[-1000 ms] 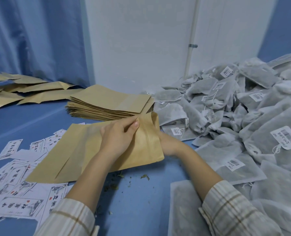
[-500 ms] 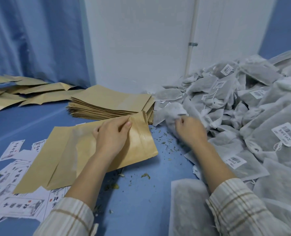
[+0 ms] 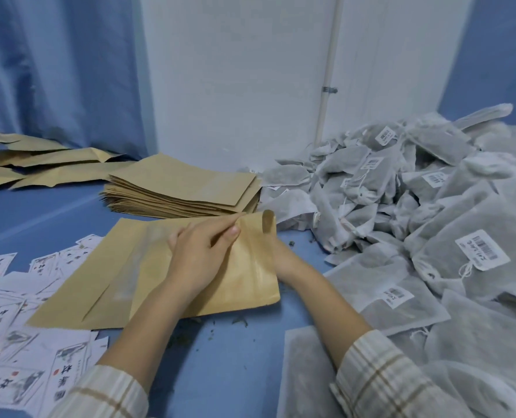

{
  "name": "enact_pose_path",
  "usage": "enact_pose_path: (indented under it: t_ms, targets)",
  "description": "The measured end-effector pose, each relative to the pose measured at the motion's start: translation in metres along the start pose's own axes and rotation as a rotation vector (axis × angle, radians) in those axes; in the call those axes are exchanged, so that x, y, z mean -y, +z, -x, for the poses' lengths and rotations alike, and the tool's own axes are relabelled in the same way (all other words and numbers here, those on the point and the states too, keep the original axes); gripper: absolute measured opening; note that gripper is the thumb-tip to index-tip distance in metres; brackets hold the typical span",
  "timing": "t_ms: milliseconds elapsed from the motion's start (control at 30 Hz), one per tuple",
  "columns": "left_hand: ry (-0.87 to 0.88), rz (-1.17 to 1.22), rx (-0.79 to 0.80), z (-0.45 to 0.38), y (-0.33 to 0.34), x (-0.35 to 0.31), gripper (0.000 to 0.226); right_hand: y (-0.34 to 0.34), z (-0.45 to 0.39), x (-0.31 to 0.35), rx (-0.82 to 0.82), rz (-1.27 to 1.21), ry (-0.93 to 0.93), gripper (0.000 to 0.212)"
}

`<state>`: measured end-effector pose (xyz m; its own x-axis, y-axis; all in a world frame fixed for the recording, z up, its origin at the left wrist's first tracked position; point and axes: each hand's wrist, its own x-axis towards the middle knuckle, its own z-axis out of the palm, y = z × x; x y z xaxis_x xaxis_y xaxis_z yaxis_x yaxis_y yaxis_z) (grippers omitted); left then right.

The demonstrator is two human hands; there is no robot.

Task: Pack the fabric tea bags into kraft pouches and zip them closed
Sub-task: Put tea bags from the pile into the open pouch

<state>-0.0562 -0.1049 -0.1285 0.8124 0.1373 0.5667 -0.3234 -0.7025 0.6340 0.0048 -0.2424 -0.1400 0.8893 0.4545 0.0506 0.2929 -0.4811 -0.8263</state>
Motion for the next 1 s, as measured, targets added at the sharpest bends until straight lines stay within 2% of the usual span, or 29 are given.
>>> enact_pose_path:
  t_ms: [67, 100, 133, 233, 267, 333, 367, 400, 467, 533, 633, 700, 833, 900, 1000]
  targets:
    - [-0.009, -0.018, -0.003, 0.0, 0.003, 0.002, 0.025, 0.003, 0.003, 0.003, 0.167, -0.02, 0.043, 0.017]
    - [-0.023, -0.027, -0.019, -0.001, 0.004, 0.004, 0.024, 0.004, 0.003, 0.004, 0.181, -0.029, 0.067, 0.017]
    - [-0.036, -0.044, -0.034, -0.001, 0.004, 0.005, 0.024, 0.005, 0.0, 0.002, 0.13, 0.016, 0.041, 0.02]
    - [-0.076, -0.147, -0.088, -0.002, 0.004, 0.008, 0.026, -0.002, -0.007, -0.001, -0.227, 0.372, -0.134, 0.013]
    - [-0.101, -0.164, -0.113, -0.002, 0.002, 0.01, 0.026, -0.007, -0.01, -0.002, -0.359, 0.349, -0.132, 0.017]
    - [-0.147, -0.178, -0.144, -0.002, -0.001, 0.015, 0.026, -0.023, -0.016, -0.009, -0.62, 0.245, -0.016, 0.023]
    - [-0.162, -0.186, -0.148, -0.003, -0.002, 0.017, 0.027, -0.032, -0.021, -0.014, -0.689, 0.243, 0.065, 0.029]
    - [-0.17, -0.193, -0.149, -0.004, -0.003, 0.018, 0.027, -0.039, -0.027, -0.019, -0.678, 0.245, 0.15, 0.037]
    - [-0.179, -0.196, -0.144, -0.005, -0.003, 0.019, 0.028, -0.044, -0.036, -0.025, -0.536, 0.186, 0.24, 0.05]
    - [-0.18, -0.214, -0.127, -0.006, -0.003, 0.02, 0.028, -0.044, -0.041, -0.026, -0.478, 0.025, 0.238, 0.062]
    - [-0.188, -0.229, -0.128, -0.006, -0.005, 0.021, 0.028, -0.039, -0.036, -0.028, -0.521, -0.267, 0.236, 0.07]
    - [-0.197, -0.24, -0.138, -0.006, -0.007, 0.022, 0.028, -0.038, -0.028, -0.028, -0.624, -0.48, 0.2, 0.062]
    - [-0.206, -0.231, -0.162, -0.007, -0.01, 0.024, 0.027, -0.042, -0.009, -0.016, -0.84, -0.823, 0.112, 0.031]
    - [-0.211, -0.222, -0.177, -0.007, -0.012, 0.023, 0.027, -0.043, 0.001, -0.009, -0.815, -0.988, 0.089, 0.023]
    - [-0.227, -0.218, -0.175, -0.006, -0.014, 0.019, 0.027, -0.039, 0.016, 0.003, -0.677, -1.299, 0.03, 0.029]
